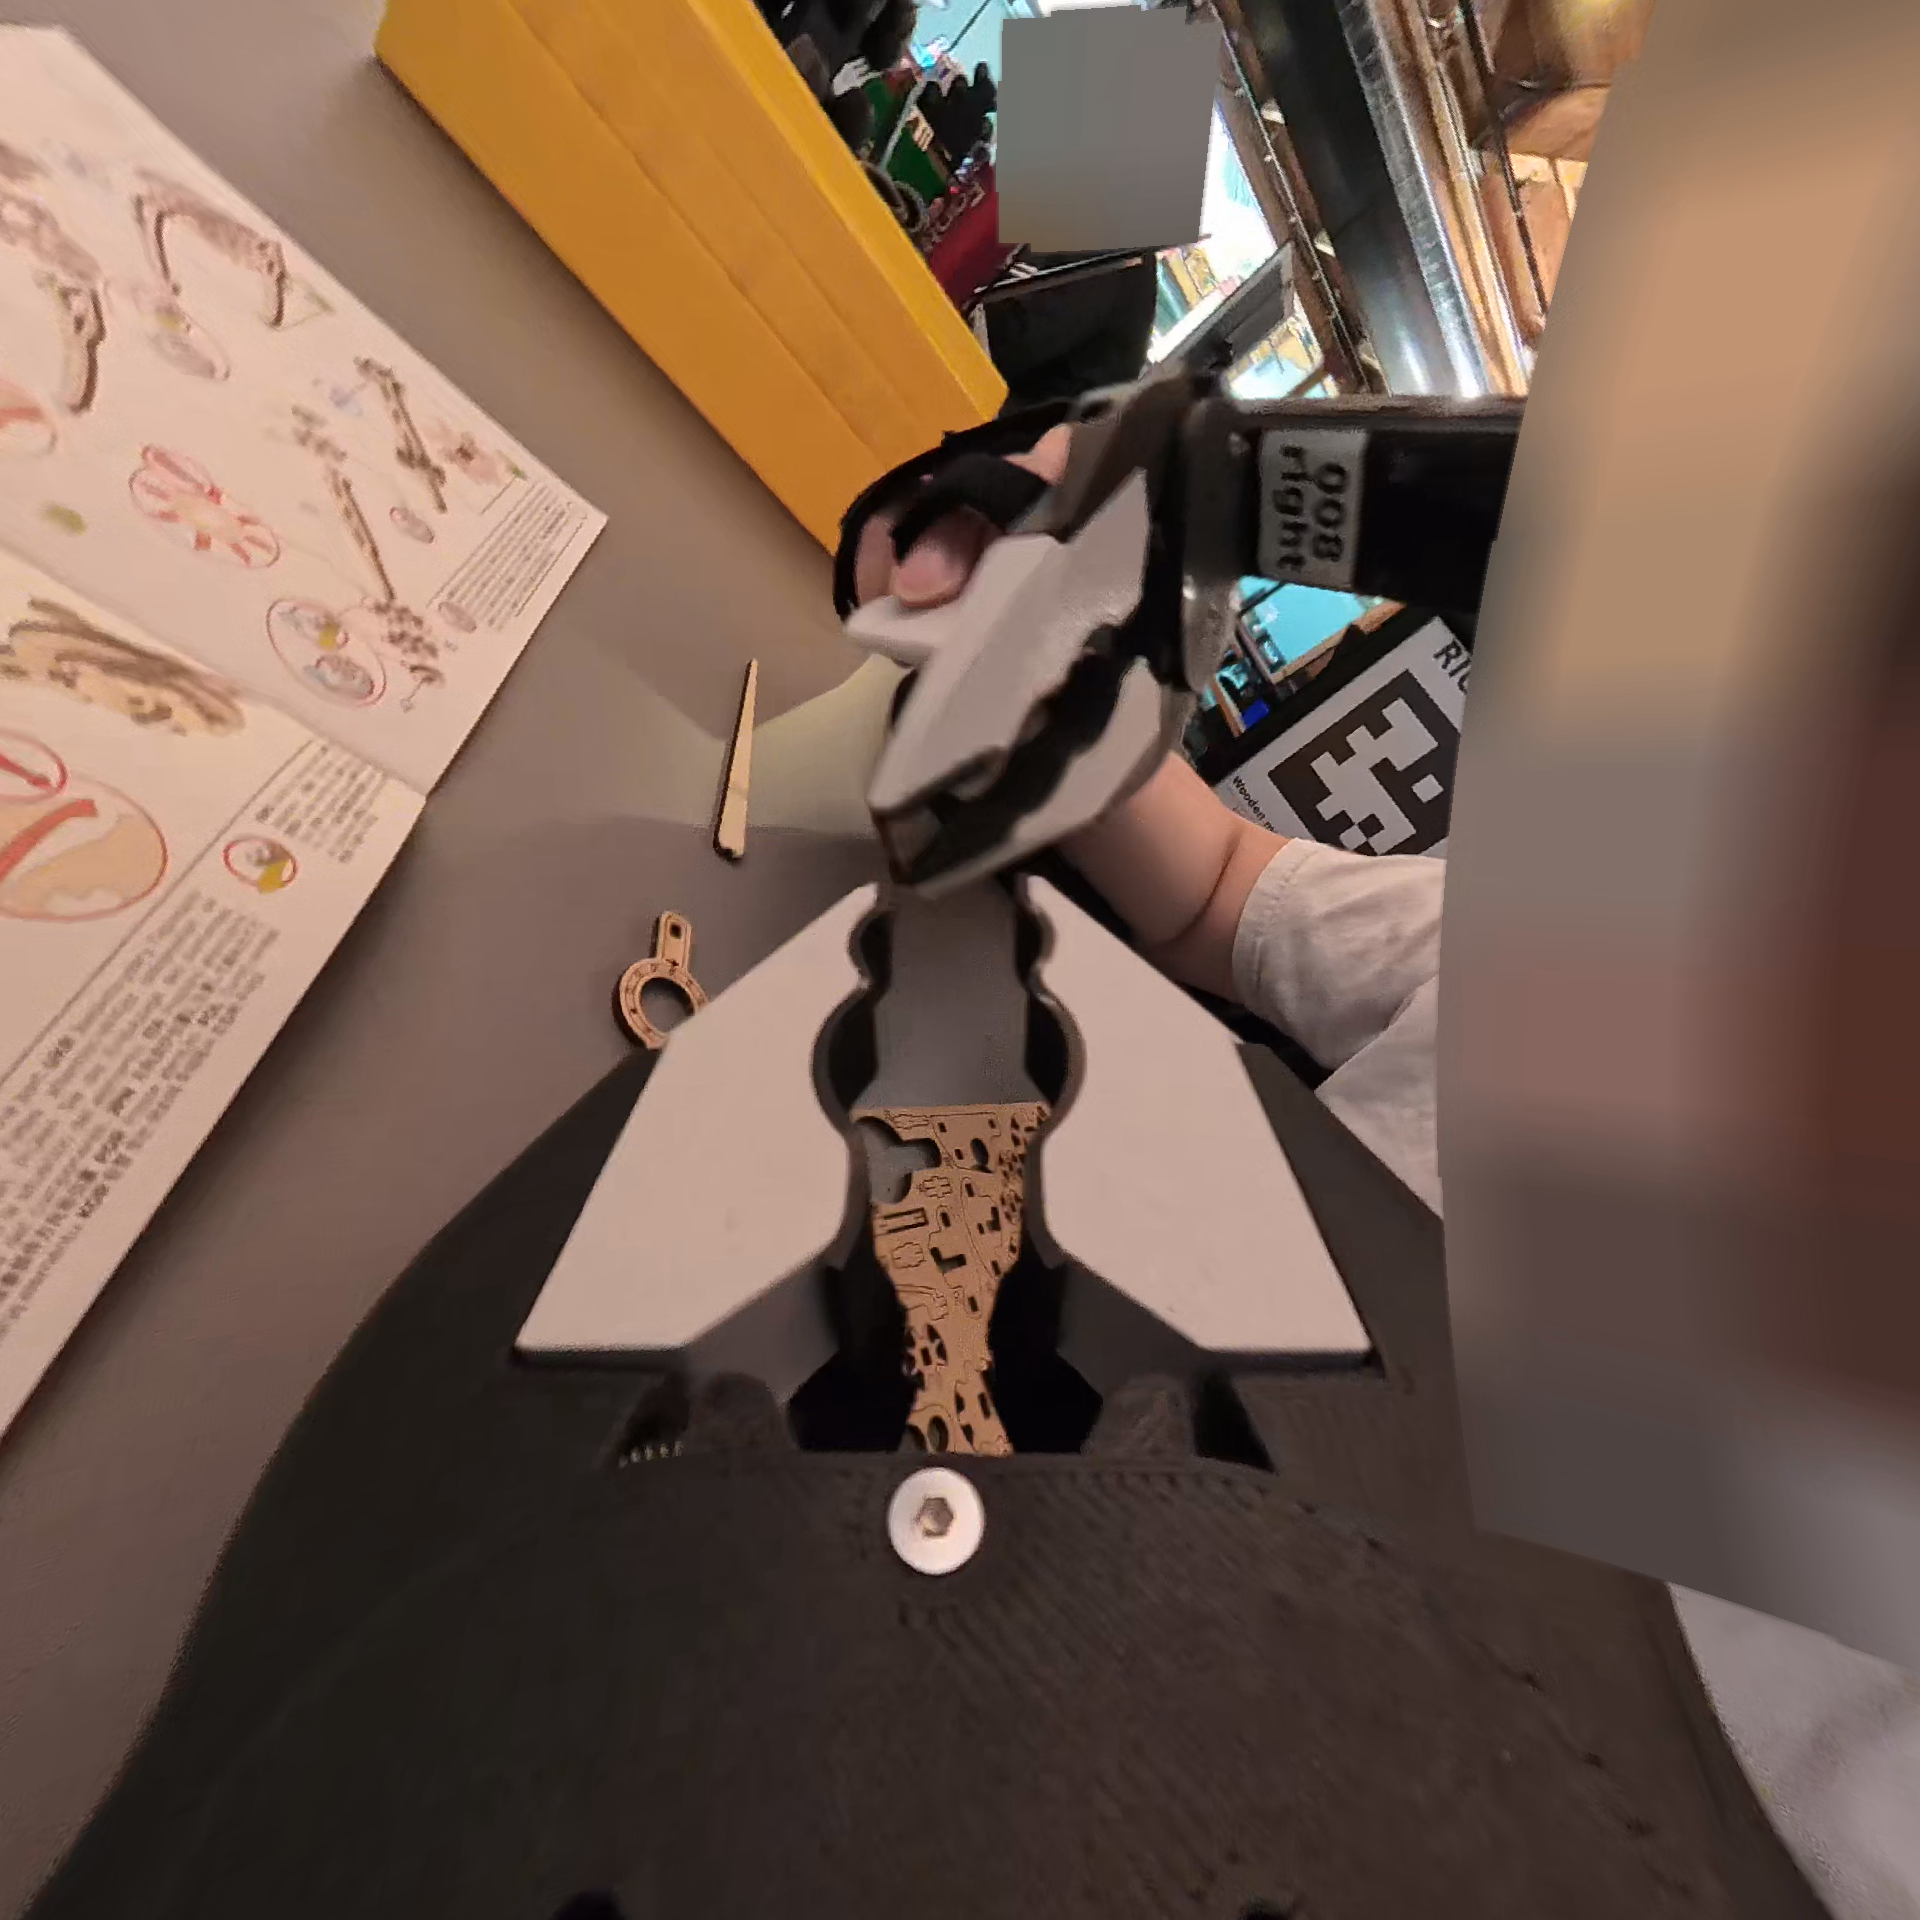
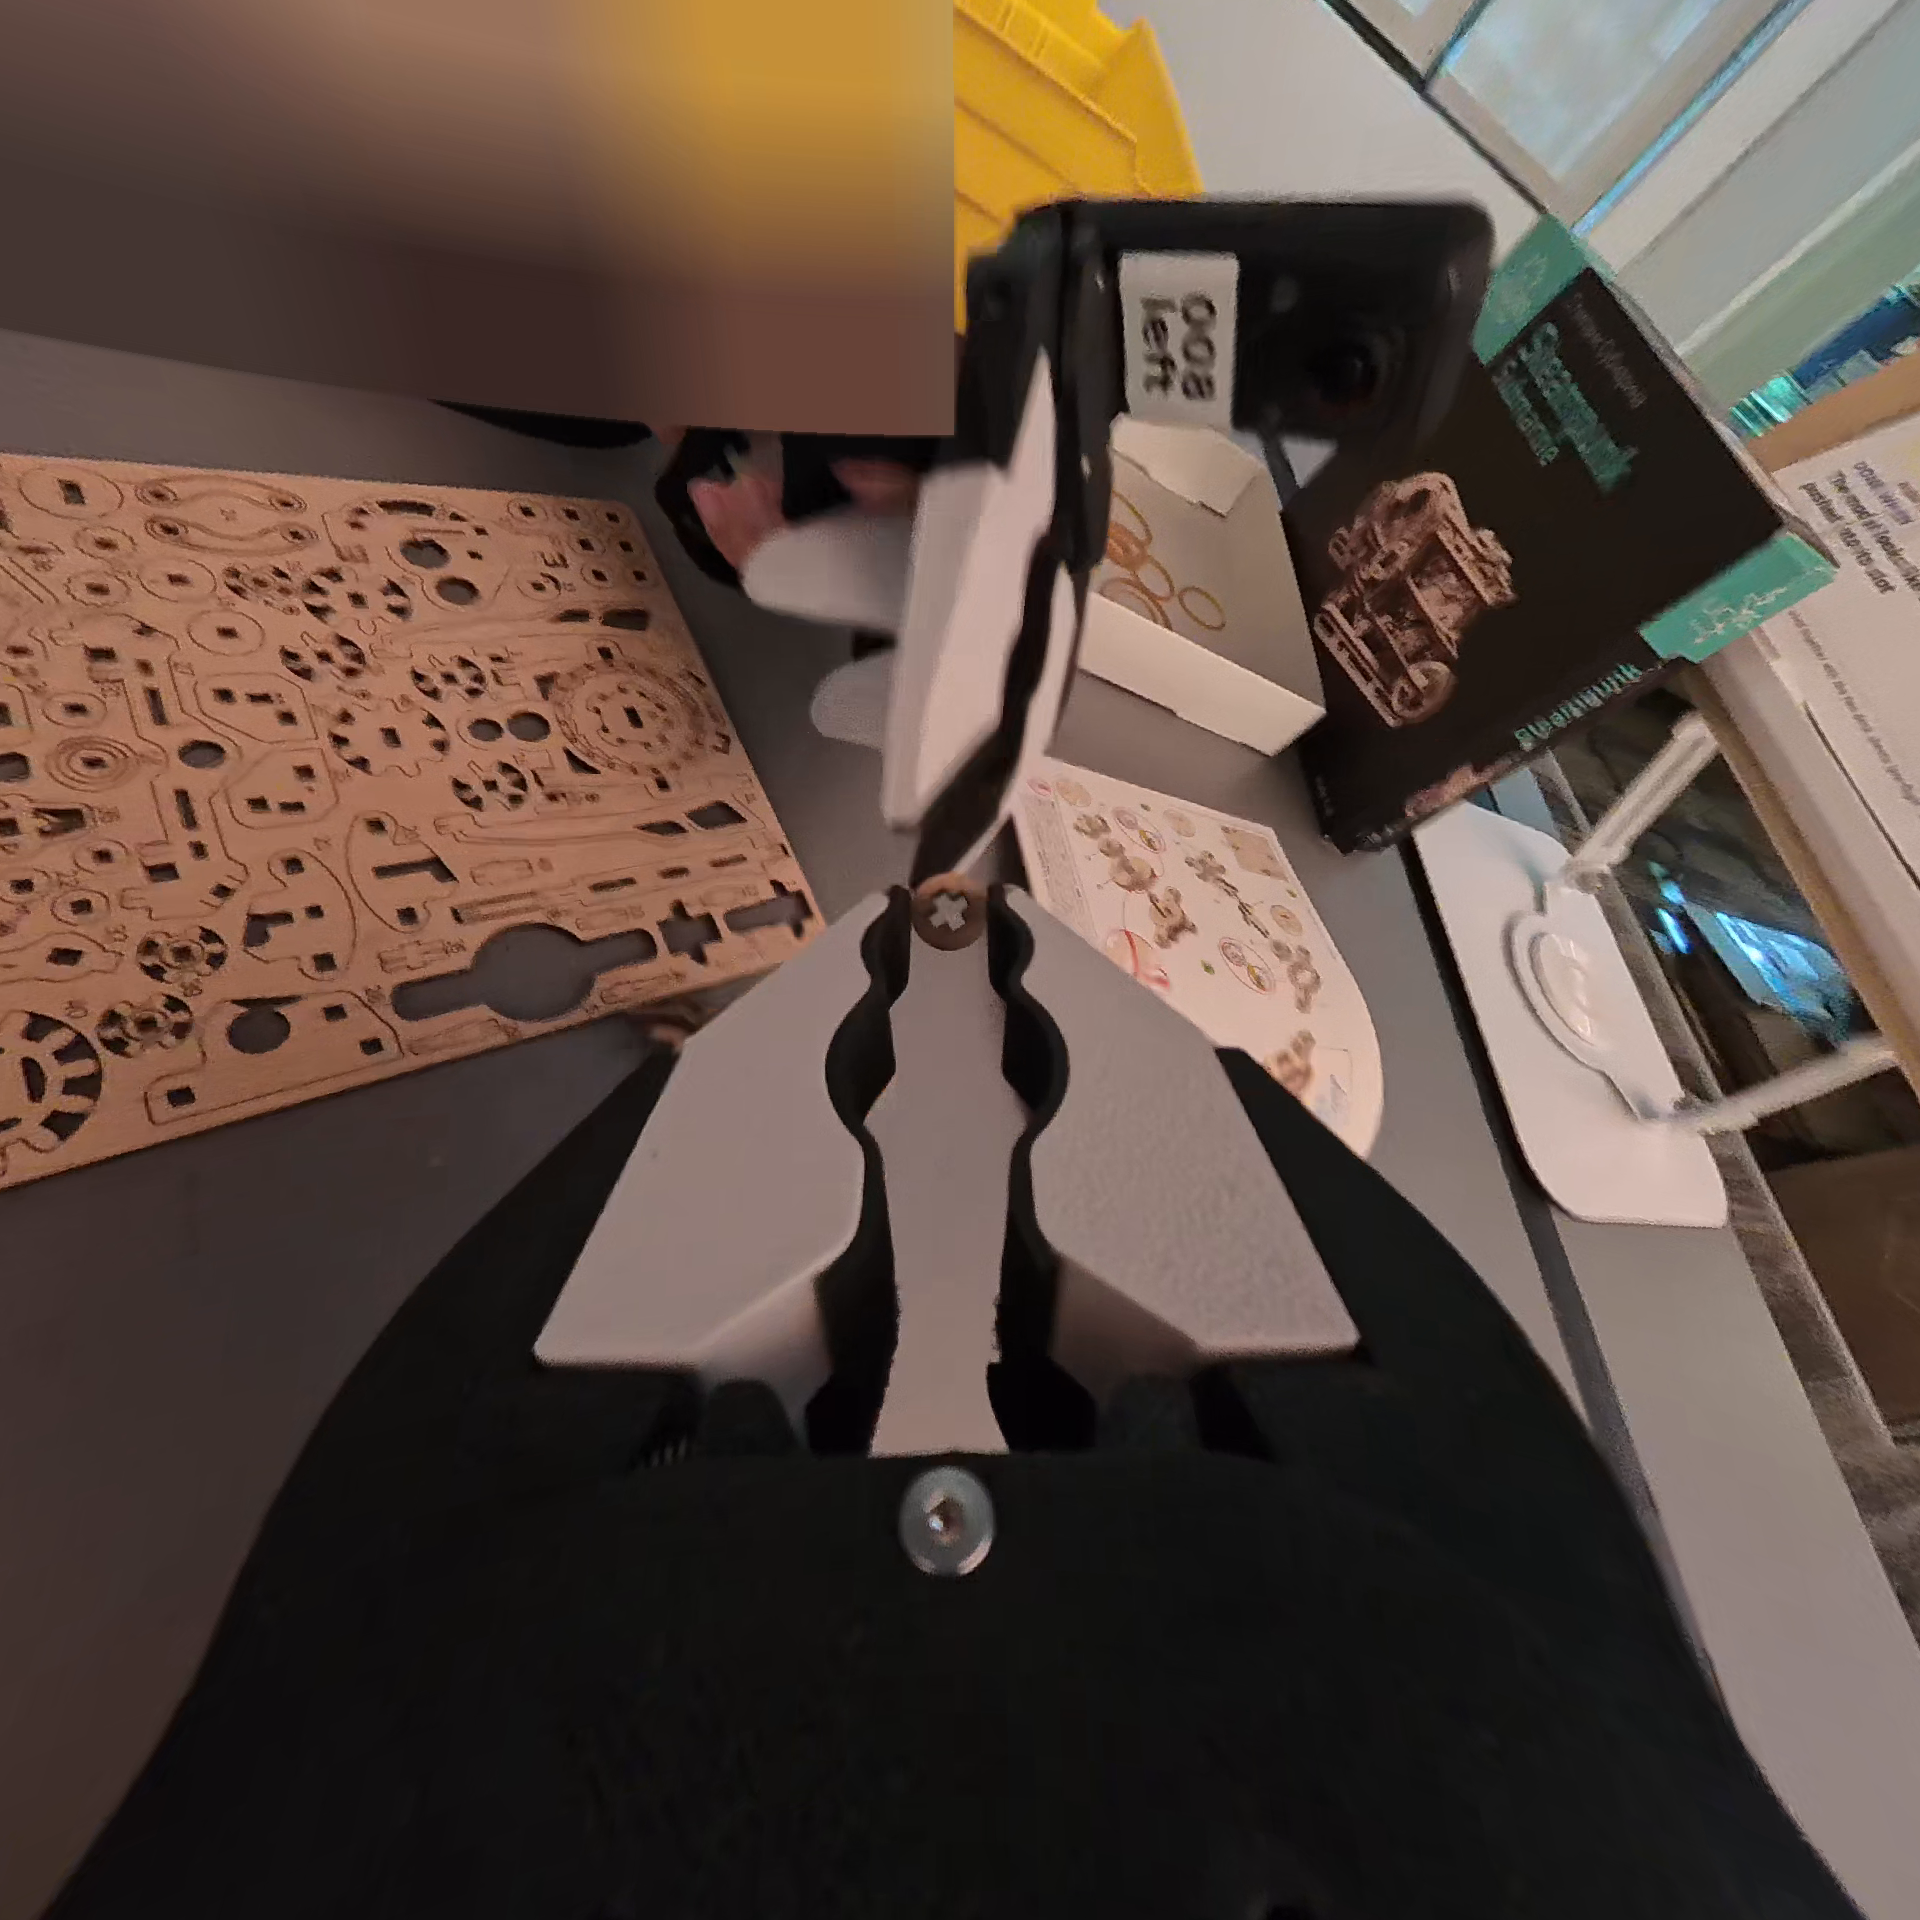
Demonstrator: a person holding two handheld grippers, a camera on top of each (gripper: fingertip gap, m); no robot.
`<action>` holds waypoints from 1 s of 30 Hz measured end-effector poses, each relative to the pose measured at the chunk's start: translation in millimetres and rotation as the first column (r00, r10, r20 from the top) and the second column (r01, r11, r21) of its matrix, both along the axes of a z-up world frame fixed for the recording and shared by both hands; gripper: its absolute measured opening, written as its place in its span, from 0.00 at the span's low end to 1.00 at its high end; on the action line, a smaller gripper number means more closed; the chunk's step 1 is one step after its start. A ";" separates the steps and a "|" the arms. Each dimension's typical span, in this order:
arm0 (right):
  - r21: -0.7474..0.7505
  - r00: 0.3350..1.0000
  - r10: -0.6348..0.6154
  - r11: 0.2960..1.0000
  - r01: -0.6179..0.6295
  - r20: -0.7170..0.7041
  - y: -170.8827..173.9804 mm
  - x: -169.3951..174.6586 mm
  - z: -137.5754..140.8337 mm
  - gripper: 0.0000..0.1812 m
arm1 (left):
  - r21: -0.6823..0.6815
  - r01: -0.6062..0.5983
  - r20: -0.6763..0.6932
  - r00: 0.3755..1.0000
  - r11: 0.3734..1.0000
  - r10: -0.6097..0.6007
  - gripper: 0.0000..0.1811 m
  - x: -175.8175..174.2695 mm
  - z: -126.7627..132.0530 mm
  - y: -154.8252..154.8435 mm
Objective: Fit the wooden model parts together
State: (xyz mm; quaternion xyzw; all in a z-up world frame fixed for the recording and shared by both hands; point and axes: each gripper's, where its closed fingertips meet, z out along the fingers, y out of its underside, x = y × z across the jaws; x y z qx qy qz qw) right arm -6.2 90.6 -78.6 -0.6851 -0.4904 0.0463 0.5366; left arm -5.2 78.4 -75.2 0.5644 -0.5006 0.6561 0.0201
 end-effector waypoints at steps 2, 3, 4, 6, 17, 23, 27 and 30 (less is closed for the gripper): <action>0.002 0.999 -0.045 0.999 0.045 -0.023 2.9 17.2 2.3 0.07 | 0.077 0.021 0.043 0.999 0.997 -0.025 0.19 -2.8 2.6 -0.6; -0.006 0.996 -0.064 0.998 0.063 -0.068 3.9 25.2 6.1 0.07 | 0.168 0.035 0.040 0.998 0.985 -0.042 0.22 -4.6 -3.6 -1.2; -0.015 0.990 -0.076 0.997 0.075 -0.121 4.5 31.8 11.1 0.07 | 0.276 0.043 0.023 0.998 0.960 -0.052 0.28 -5.6 -13.5 -1.0; -0.014 0.973 -0.087 0.996 0.087 -0.213 5.0 40.6 22.8 0.07 | 0.441 0.055 0.009 0.998 0.896 -0.066 0.32 -5.5 -27.1 -6.3; -0.016 0.951 -0.097 0.995 0.097 -0.294 7.2 45.2 31.5 0.07 | 0.620 0.087 -0.102 0.994 0.780 -0.029 0.26 1.2 -65.3 -29.0; -0.005 0.940 -0.104 0.994 0.108 -0.326 8.3 48.2 37.0 0.07 | 0.654 0.103 -0.118 0.992 0.750 -0.034 0.22 0.0 -72.0 -29.2; -0.007 0.934 -0.106 0.994 0.111 -0.341 9.0 49.6 38.4 0.07 | 0.641 0.121 -0.126 0.991 0.758 -0.052 0.13 -1.3 -74.2 -31.0; -0.010 0.931 -0.109 0.994 0.112 -0.347 9.4 49.8 38.2 0.07 | 0.630 0.126 -0.130 0.990 0.766 -0.056 0.11 -1.6 -74.4 -30.9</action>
